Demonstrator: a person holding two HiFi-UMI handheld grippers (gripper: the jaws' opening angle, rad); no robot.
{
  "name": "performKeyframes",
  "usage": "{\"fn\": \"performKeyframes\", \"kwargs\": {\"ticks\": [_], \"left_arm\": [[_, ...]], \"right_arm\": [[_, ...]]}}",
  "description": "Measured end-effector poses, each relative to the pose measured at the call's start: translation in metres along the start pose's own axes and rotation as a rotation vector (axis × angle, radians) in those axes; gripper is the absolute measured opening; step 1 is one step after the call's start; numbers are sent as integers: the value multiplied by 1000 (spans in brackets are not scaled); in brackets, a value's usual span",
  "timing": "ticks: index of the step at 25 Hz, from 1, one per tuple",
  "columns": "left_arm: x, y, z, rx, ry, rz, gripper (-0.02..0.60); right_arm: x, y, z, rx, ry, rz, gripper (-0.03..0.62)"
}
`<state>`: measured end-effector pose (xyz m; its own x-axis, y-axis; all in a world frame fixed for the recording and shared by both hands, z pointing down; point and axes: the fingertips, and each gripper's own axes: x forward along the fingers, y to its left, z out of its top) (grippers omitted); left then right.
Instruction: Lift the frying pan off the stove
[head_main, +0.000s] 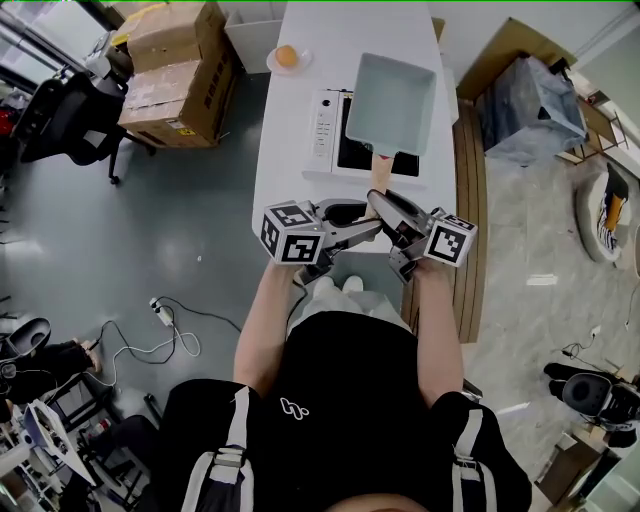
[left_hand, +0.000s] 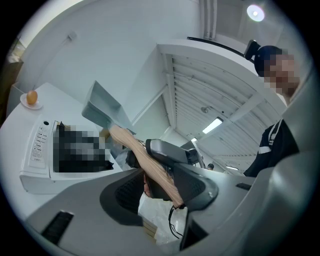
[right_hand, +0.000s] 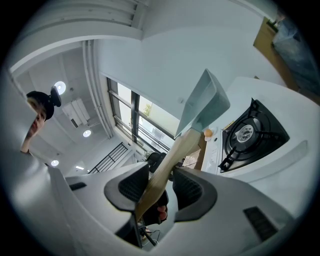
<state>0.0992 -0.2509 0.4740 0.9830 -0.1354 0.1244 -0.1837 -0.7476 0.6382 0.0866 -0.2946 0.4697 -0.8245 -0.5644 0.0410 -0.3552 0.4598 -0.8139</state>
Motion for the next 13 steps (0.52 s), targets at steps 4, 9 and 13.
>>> {"fn": "performKeyframes", "kwargs": {"ticks": [4, 9, 13], "left_arm": [[1, 2, 0, -3, 1, 0, 192], [-1, 3, -2, -8, 0, 1, 193], [-1, 2, -3, -10, 0, -2, 192]], "right_arm": [[1, -2, 0, 2, -1, 0, 160], [2, -1, -2, 7, -3, 4, 160], [1, -3, -2, 8, -10, 4, 160]]}}
